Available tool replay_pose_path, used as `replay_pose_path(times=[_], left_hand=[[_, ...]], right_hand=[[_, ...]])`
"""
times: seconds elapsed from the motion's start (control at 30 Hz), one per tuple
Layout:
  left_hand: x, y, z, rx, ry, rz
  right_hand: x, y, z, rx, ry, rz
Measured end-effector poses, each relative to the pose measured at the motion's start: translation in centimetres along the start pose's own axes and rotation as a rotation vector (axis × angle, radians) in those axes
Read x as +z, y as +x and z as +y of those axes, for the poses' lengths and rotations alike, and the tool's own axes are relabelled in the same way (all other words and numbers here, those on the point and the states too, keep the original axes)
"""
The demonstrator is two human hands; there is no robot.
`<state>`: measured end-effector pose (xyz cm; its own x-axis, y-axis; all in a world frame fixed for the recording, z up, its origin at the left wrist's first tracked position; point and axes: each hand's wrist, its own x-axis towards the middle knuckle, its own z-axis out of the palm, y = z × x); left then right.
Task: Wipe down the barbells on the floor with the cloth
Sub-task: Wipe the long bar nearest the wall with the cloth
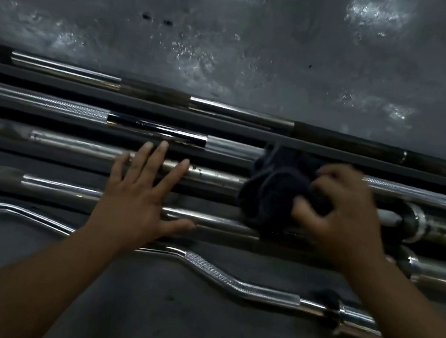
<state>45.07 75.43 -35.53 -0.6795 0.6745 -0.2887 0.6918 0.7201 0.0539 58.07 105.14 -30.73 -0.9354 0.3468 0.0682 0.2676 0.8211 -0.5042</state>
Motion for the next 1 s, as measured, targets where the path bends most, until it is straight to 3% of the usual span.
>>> replay_pose_path(times=[0.07, 0.1, 0.2, 0.27, 0.37, 0.47, 0.53, 0.6, 0.67, 0.77, 0.8, 0.9, 1.0], left_hand=[[0.1, 0.1, 0.0, 0.014, 0.024, -0.007], [0.1, 0.2, -0.1, 0.024, 0.03, -0.01], [-0.5, 0.1, -0.2, 0.041, 0.017, -0.012], [-0.6, -0.9, 0.5, 0.03, -0.018, -0.006], [0.6, -3.8, 4.4, 0.194, -0.103, 0.036], [2.6, -4.3, 7.2, 0.287, -0.045, 0.013], [3.3, -3.5, 7.0, 0.287, -0.003, -0.015], [3.4, -3.1, 6.4, 0.309, 0.019, -0.022], [3.3, -3.1, 6.2, 0.323, -0.004, -0.021], [3.0, -3.1, 6.2, 0.317, -0.035, -0.024], [3.1, -3.0, 6.1, 0.32, -0.033, -0.018], [3.5, -2.8, 6.0, 0.33, -0.018, 0.013], [3.5, -2.8, 6.1, 0.341, -0.006, 0.049]], right_hand=[[1.0, 2.0, -0.8, 0.168, 0.062, 0.092], [2.2, 2.0, -2.3, 0.138, 0.043, 0.078], [5.8, -3.7, -6.6, -0.282, -0.068, -0.221], [5.2, -8.5, -4.9, -0.408, -0.146, -0.344], [1.8, -9.5, 0.0, -0.245, -0.163, -0.247], [1.4, -5.1, 0.3, 0.025, -0.062, 0.095], [3.0, -1.3, -0.9, 0.214, -0.006, 0.205], [4.3, -0.7, -1.9, 0.249, -0.087, 0.097], [4.0, -3.7, -2.6, 0.143, -0.137, -0.082], [-0.1, -5.8, -2.2, 0.04, 0.021, -0.266], [-1.5, -4.0, -1.3, 0.051, 0.085, -0.224], [-2.2, 4.6, 2.1, 0.152, 0.066, 0.134], [1.7, 8.8, 3.4, 0.251, -0.142, 0.144]])
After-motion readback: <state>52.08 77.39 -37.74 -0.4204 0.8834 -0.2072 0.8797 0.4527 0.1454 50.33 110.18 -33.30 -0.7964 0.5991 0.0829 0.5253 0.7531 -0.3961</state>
